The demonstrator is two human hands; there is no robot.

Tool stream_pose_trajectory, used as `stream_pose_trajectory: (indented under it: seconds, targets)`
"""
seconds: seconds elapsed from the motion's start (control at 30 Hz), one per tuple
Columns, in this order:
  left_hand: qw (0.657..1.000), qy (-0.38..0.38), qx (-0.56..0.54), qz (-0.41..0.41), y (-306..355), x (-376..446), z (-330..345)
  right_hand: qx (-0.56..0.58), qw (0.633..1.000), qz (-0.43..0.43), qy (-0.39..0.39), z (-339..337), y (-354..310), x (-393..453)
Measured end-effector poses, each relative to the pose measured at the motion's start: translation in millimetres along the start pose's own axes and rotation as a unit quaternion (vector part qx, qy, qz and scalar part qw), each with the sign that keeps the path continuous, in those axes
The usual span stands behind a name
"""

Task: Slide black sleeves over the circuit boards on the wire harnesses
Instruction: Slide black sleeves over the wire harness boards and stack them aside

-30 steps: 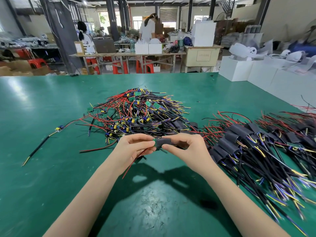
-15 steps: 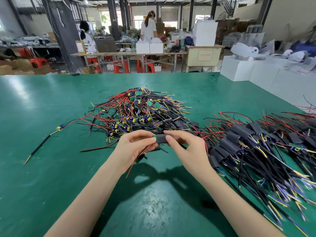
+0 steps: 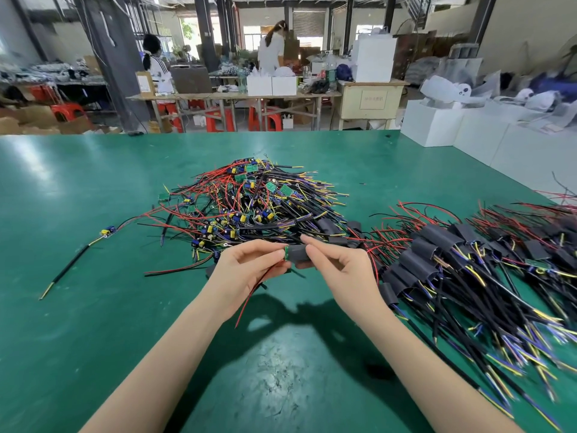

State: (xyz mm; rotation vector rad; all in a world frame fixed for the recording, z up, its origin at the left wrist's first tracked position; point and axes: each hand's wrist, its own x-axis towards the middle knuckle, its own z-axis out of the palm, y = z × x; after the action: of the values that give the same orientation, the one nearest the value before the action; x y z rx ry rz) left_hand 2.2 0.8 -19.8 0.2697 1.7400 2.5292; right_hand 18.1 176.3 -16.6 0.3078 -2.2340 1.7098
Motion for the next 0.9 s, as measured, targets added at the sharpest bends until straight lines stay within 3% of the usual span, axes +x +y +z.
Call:
stream_pose_trajectory:
  seconds: [0.3,0.43,0.5,0.57,0.63,0.7,0.77,0.83,0.9]
  targets:
    - [0.998,-0.034,0.040,0.023,-1.1,0.0,-3.9,-0.027,0.998,-0.053,-0.037,4.6,-1.8,-5.2]
    - [0.997,-0.056,0.049,0.030,0.3,1.5,-7.5,-0.086,0.984,-0.156,-0.008,1.6,-8.8,-4.8]
    - [0.996,-0.049,0.056,0.056,3.1,4.3,-9.5,-0.130,0.950,-0.282,0.018,-3.0,-18.0,-4.7]
    - [0.993,-0.016,0.075,0.089,7.0,7.2,-14.0,-0.191,0.891,-0.408,0.056,-11.5,-27.6,-4.2]
    - [0.990,0.024,0.091,0.107,10.7,9.6,-20.8,-0.253,0.840,-0.463,0.124,-28.8,-37.3,1.3]
    - [0.988,0.050,0.103,0.108,12.0,10.8,-27.4,-0.290,0.826,-0.425,0.231,-55.1,-40.1,10.1]
    - [0.990,0.056,0.092,0.096,11.8,11.5,-31.1,-0.325,0.835,-0.305,0.324,-85.6,-34.3,17.4]
    - [0.991,0.055,0.090,0.087,11.7,12.7,-32.5,-0.354,0.850,-0.153,0.359,-114.9,-20.6,21.1]
    - [0.990,0.053,0.104,0.083,10.8,14.0,-33.2,-0.393,0.851,0.000,0.348,-137.4,-5.5,22.8]
